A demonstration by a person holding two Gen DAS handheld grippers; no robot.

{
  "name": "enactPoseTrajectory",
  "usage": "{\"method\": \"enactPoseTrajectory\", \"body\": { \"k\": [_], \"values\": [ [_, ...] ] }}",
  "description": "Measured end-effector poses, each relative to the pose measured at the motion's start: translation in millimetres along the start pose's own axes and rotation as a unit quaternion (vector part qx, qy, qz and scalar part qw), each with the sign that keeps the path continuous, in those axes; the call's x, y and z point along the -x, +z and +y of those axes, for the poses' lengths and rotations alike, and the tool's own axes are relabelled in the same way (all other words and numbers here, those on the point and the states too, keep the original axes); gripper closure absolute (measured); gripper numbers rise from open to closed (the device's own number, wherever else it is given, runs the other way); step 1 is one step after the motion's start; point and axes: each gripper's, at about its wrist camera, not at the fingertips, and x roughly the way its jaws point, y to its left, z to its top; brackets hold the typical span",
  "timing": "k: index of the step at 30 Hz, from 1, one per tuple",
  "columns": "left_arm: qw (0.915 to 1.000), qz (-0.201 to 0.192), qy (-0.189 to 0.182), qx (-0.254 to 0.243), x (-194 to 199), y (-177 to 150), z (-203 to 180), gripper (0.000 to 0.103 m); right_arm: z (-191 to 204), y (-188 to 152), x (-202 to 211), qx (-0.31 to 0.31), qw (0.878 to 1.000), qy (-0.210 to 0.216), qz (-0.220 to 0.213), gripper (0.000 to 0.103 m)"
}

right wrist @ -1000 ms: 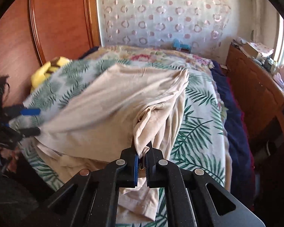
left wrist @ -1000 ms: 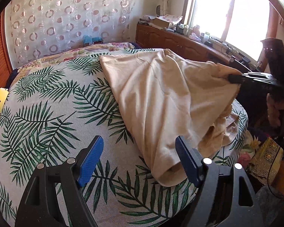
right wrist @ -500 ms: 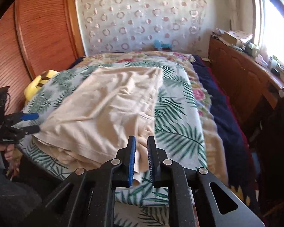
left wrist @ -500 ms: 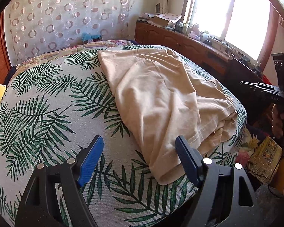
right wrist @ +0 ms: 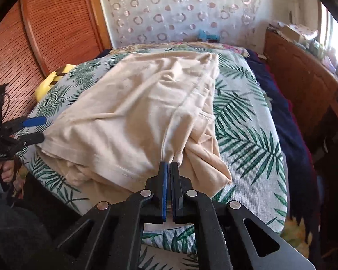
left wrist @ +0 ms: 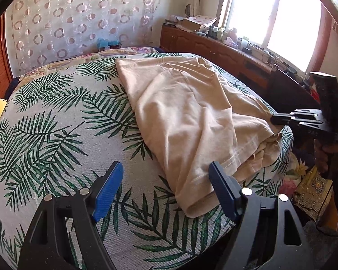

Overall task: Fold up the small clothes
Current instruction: 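Move both grippers to the folded shirt's edge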

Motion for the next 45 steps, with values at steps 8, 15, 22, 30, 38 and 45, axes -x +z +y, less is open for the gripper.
{"method": "enactPoseTrajectory", "body": {
  "k": [8, 15, 22, 30, 38, 45],
  "values": [
    [1.0, -0.001, -0.004, -0.001, 3, 0, 0, 0.024, -3, -12, 60, -0.001, 0.998, -0.022, -0.063, 0.101],
    [0.9997, 0.018, -0.016, -0.004, -6, -5, -1, 0.036, -13, -43, 34, -0.02, 0.999, -0.029, -0.009, 0.101],
    [0.9994, 0.021, -0.029, 0.002, -5, -9, -3, 0.048, -9, -33, 28, -0.026, 0.999, -0.03, -0.009, 0.101],
    [0.9993, 0.022, -0.03, 0.006, -6, -11, -4, 0.048, -8, -32, 25, -0.026, 0.999, -0.035, -0.016, 0.099],
    [0.9992, 0.025, -0.031, 0.004, -8, -13, -5, 0.048, -10, -29, 12, -0.036, 0.998, -0.044, -0.023, 0.047],
    [0.9991, 0.029, -0.031, 0.003, -11, -14, -8, 0.048, -8, -30, -11, -0.038, 0.998, -0.051, -0.009, 0.043]
  ]
}}
